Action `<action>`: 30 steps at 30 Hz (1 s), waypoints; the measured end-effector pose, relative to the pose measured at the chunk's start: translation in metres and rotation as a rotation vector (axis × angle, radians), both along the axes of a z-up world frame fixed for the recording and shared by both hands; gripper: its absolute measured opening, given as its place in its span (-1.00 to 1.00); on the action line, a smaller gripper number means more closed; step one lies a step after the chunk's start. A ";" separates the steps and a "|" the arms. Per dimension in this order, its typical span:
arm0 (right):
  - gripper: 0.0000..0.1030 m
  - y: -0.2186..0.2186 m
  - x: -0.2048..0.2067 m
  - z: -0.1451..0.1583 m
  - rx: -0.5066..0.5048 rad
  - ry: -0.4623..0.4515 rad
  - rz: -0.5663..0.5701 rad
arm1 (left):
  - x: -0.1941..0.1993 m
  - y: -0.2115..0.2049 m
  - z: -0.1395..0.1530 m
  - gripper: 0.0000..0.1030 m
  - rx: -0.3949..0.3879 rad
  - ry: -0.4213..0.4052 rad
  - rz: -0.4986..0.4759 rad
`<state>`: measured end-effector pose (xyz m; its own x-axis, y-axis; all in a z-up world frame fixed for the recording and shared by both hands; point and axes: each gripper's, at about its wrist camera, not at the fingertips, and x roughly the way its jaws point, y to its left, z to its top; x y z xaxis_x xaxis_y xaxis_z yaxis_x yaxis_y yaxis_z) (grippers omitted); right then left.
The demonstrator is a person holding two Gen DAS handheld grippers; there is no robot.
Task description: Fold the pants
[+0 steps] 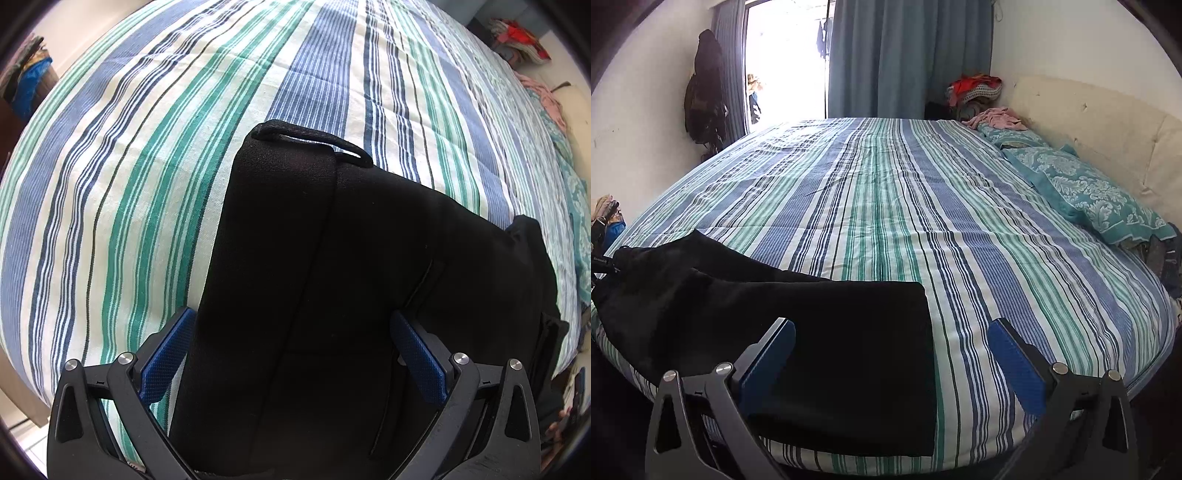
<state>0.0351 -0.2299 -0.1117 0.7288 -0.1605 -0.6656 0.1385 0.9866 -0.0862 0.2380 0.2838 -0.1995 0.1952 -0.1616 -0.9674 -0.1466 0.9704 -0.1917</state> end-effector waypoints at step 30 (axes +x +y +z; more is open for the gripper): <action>1.00 -0.006 0.001 0.001 0.025 -0.002 -0.007 | -0.031 -0.040 0.045 -0.38 0.244 -0.115 -0.045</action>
<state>0.0364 -0.2360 -0.1109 0.7290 -0.1488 -0.6682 0.1454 0.9875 -0.0614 0.2071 0.2439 -0.1542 0.3039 0.0623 -0.9507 -0.0932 0.9950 0.0354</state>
